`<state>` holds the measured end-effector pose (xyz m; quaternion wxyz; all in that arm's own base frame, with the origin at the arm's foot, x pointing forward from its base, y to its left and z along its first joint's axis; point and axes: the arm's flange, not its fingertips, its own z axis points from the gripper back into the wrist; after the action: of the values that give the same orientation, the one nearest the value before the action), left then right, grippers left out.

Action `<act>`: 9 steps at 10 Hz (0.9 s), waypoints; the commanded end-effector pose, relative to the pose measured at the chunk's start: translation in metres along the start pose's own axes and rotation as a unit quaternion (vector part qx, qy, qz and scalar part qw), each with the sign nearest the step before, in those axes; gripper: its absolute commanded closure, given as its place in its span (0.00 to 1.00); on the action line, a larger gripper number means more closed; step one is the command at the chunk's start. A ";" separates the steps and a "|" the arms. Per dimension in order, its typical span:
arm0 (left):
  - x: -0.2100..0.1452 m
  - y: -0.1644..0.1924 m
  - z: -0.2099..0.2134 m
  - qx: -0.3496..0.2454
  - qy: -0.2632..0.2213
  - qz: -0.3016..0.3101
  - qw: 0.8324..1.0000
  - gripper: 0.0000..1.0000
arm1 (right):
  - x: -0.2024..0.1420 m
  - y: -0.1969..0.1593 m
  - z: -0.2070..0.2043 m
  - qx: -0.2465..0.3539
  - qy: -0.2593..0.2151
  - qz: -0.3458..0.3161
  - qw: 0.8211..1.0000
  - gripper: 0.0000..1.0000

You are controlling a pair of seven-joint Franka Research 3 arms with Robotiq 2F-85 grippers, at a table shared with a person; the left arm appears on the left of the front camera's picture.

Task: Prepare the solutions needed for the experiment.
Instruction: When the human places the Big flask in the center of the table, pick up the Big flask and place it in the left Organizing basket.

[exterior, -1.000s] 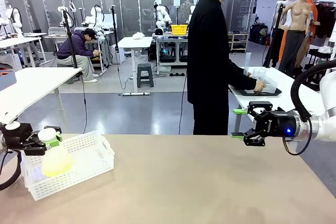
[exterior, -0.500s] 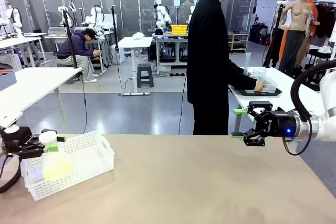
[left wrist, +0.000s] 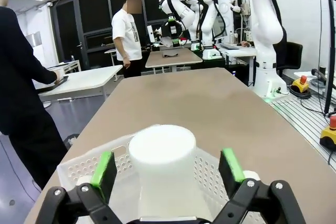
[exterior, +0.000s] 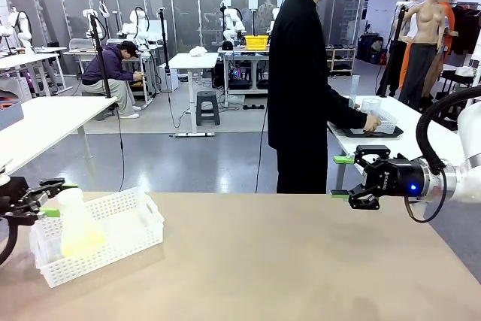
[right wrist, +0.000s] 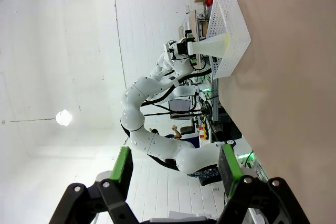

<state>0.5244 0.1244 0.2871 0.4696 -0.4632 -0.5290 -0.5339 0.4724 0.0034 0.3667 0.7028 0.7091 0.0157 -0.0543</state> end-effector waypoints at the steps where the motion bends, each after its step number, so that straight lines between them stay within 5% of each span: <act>1: 0.008 -0.040 0.007 0.012 0.002 -0.029 1.000 0.00 | 0.000 0.001 -0.001 -0.001 0.001 0.002 1.000 0.17; 6: 0.028 -0.079 0.008 0.005 -0.008 -0.018 1.000 0.00 | 0.000 0.001 -0.001 -0.001 0.001 0.002 1.000 0.17; 7: 0.046 -0.037 0.016 0.026 0.000 -0.013 1.000 0.00 | 0.000 0.001 -0.001 -0.001 0.001 0.002 1.000 0.17; 9: 0.046 -0.037 0.016 0.026 0.000 -0.013 1.000 0.00 | 0.000 0.001 -0.001 -0.001 0.001 0.002 1.000 0.17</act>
<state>0.4749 0.1375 0.3263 0.4755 -0.4498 -0.5443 -0.5247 0.4724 0.0034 0.3667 0.7028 0.7091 0.0157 -0.0543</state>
